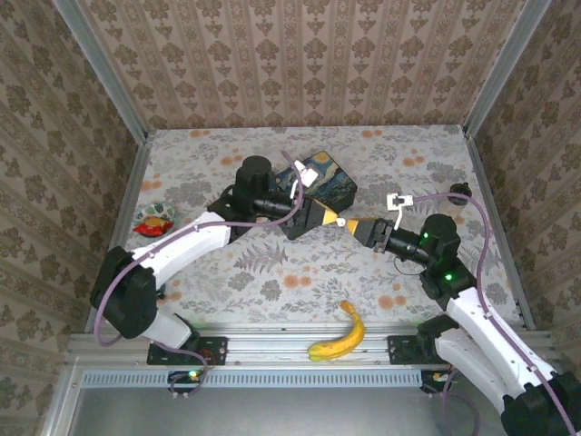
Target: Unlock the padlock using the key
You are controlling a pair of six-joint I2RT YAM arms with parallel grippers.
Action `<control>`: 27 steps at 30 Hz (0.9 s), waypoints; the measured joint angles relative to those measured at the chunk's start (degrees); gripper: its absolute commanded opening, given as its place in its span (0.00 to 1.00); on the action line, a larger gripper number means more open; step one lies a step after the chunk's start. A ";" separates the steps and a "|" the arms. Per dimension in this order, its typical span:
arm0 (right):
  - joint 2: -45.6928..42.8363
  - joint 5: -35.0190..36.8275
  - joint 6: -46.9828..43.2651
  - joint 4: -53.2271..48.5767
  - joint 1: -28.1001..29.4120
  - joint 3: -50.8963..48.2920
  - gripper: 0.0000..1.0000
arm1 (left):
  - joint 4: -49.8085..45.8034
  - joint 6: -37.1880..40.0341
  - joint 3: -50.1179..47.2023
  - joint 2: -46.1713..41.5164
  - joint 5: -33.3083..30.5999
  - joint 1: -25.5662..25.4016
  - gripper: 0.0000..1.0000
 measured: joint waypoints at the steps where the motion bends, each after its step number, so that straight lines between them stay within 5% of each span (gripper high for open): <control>1: 0.15 -0.66 -0.24 0.07 0.00 0.00 0.37 | -0.92 0.48 0.09 0.04 0.17 0.00 0.00; 27: 3.89 -7.76 -1.33 7.23 2.93 -0.02 0.24 | 1.53 -2.27 0.00 1.99 3.50 0.02 0.00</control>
